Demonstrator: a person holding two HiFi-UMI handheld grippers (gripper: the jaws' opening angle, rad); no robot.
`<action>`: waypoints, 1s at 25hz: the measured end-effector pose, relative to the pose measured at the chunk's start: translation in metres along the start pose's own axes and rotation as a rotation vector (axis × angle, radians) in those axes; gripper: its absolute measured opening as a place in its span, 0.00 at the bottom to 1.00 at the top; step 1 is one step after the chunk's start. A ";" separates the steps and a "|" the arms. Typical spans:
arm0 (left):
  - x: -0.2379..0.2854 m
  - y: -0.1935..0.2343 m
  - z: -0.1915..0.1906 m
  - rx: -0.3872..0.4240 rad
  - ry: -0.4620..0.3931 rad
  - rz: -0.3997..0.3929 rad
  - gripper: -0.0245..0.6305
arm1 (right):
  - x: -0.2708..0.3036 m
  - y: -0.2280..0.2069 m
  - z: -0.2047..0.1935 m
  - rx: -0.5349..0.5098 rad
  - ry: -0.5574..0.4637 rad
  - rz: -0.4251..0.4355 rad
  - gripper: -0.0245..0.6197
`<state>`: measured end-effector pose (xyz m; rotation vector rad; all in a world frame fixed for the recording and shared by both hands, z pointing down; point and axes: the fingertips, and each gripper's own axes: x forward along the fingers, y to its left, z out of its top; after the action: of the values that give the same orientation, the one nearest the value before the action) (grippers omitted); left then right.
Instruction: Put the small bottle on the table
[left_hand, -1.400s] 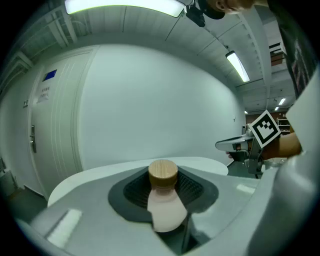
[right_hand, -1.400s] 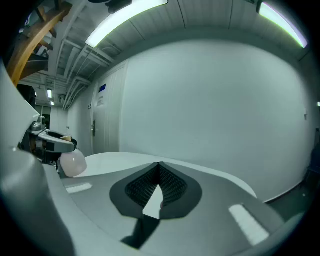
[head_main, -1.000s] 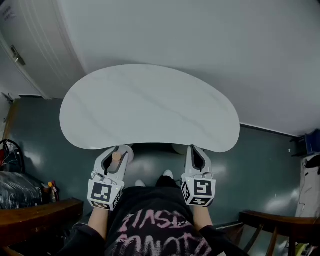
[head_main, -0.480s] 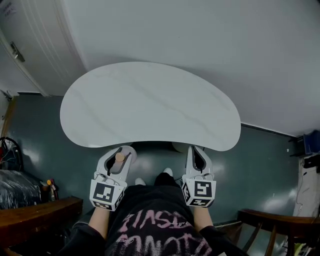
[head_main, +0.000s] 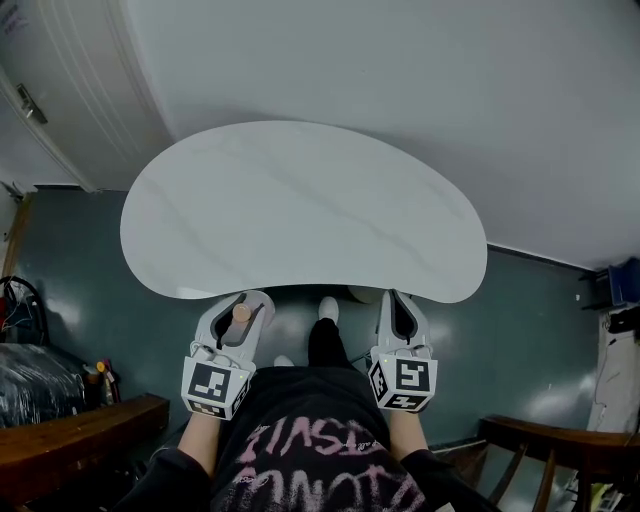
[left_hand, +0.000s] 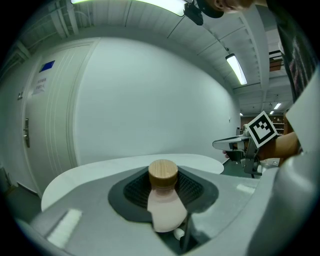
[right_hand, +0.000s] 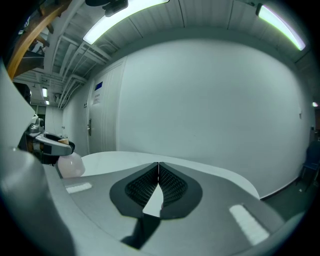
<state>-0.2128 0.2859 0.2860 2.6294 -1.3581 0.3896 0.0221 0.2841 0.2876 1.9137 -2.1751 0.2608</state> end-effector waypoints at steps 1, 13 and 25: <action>0.002 0.002 0.001 0.000 0.001 0.001 0.23 | 0.003 -0.001 0.000 0.007 -0.003 0.001 0.05; 0.043 0.016 0.011 0.006 0.026 0.020 0.23 | 0.050 -0.023 0.009 0.020 -0.006 0.023 0.06; 0.109 0.030 0.016 -0.019 0.072 0.024 0.23 | 0.115 -0.056 0.002 0.030 0.045 0.050 0.06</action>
<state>-0.1743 0.1800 0.3043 2.5598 -1.3647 0.4671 0.0642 0.1668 0.3177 1.8527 -2.2036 0.3432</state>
